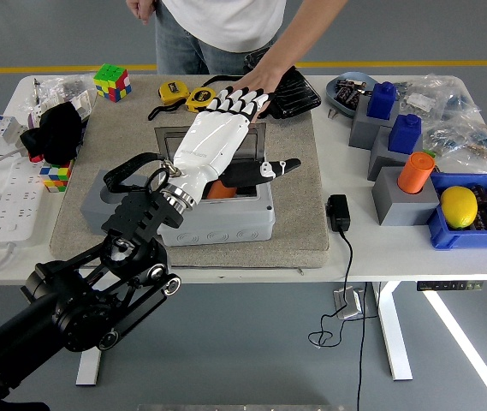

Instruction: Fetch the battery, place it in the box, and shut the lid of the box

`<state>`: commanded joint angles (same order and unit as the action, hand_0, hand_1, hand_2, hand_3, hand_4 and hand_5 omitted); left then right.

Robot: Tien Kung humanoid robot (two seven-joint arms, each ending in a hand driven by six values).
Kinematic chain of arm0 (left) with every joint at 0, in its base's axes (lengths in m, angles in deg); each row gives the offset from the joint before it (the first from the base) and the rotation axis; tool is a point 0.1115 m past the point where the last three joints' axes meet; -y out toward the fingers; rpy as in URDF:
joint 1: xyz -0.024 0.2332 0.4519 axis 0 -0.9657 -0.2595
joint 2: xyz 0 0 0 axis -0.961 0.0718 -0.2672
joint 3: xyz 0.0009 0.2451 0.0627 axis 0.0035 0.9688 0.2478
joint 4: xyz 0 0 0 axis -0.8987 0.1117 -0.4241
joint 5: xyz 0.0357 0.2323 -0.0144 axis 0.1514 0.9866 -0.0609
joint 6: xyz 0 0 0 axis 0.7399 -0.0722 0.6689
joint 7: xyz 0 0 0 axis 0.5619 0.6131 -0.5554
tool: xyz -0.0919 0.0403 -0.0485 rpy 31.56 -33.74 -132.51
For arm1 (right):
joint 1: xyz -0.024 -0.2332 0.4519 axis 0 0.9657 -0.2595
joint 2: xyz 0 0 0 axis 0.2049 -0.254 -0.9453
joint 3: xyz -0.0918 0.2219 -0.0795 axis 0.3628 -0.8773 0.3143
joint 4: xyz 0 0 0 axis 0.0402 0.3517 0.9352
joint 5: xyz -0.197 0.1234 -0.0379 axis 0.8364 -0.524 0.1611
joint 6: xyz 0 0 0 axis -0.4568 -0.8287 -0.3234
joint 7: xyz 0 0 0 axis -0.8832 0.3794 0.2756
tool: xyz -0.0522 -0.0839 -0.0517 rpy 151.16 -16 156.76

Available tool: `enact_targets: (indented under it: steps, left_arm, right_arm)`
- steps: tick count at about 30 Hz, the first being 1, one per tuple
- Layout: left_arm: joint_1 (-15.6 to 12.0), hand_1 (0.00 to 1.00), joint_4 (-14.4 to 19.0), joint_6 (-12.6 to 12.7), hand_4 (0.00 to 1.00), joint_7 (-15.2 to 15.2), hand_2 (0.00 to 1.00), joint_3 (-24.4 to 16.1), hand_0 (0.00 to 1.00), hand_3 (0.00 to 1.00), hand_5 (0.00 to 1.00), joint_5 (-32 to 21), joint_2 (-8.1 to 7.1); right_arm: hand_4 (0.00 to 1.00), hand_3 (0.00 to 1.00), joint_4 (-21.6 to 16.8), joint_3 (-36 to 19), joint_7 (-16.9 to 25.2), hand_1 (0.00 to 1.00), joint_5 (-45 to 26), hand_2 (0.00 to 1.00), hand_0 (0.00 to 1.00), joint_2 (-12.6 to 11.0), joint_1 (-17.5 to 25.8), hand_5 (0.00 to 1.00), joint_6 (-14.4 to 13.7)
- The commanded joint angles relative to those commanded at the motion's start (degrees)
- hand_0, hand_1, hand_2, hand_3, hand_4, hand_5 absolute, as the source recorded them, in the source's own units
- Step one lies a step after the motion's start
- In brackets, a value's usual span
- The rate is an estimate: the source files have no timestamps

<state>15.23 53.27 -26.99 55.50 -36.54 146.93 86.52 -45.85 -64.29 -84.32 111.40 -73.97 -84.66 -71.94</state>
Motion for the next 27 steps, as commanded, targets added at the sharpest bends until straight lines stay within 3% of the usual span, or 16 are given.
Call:
enact_targets:
  steps: [12, 13, 16, 24, 25, 27]
  left_arm:
    - [-0.37, 0.998, -2.44, -1.97, 0.998, 0.00, 0.998, -2.77, 0.998, 0.969, 0.998, 0.00, -0.49]
    - [-0.45, 0.957, -2.61, -2.47, 0.998, -0.21, 0.918, -3.06, 0.998, 0.910, 0.998, 0.00, -0.53]
    - [-0.81, 0.957, -3.30, -4.21, 0.998, -1.04, 0.918, -3.94, 0.998, 0.910, 0.998, 0.00, -0.76]
    - [-2.46, 0.949, -3.01, -5.43, 0.998, -1.65, 0.904, -5.48, 0.998, 0.902, 0.998, 0.00, -1.95]
    - [-2.59, 0.851, -2.84, -5.64, 0.998, -1.71, 0.825, -5.57, 0.885, 0.847, 0.998, 0.00, -2.12]
    - [-3.24, 0.851, -1.71, -6.65, 0.998, -2.03, 0.825, -5.95, 0.885, 0.847, 0.998, 0.00, -3.02]
  right_arm:
    - [0.998, 0.790, 0.00, -0.60, -0.16, 0.766, 0.45, 0.745, 0.813, 0.02, 0.02, 0.998, -0.05]
    - [0.998, 0.790, 0.00, -0.67, -0.16, 0.765, 0.49, 0.745, 0.813, 0.02, 0.02, 0.998, -0.07]
    - [0.998, 0.790, 0.00, -0.64, -0.13, 0.765, 0.49, 0.745, 0.813, 0.05, 0.02, 0.998, -0.06]
    - [0.998, 0.790, 0.00, -1.01, -0.25, 0.765, 0.66, 0.745, 0.813, 0.05, 0.23, 0.998, -0.11]
    - [0.998, 0.791, 0.00, -1.03, -0.26, 0.765, 0.68, 0.745, 0.813, 0.03, 0.24, 0.998, -0.12]
    - [0.998, 0.791, 0.00, -1.21, -0.29, 0.765, 0.82, 0.745, 0.813, -0.01, 0.27, 0.998, -0.16]
